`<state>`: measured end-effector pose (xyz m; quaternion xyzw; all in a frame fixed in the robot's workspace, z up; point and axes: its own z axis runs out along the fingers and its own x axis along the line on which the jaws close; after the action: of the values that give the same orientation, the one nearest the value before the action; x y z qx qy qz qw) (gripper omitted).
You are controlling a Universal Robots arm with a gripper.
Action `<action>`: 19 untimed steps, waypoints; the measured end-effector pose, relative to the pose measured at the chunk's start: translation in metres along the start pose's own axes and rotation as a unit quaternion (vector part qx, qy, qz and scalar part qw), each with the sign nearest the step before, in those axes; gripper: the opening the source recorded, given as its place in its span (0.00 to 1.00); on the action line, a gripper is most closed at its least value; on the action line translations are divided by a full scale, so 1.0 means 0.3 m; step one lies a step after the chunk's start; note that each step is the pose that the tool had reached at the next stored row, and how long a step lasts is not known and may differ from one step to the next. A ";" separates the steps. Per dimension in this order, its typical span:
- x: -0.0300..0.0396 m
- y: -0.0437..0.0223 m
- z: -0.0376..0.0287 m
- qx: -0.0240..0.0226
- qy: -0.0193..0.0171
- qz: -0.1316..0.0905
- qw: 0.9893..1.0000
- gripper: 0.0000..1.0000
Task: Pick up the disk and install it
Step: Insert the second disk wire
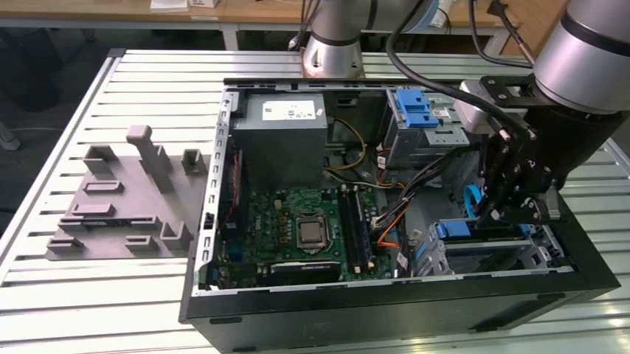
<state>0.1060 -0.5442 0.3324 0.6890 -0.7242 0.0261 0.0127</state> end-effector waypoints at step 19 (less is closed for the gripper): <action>0.005 -0.001 0.012 0.000 -0.009 0.000 1.000 0.29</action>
<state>0.1064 -0.5459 0.3289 0.6891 -0.7244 0.0198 0.0067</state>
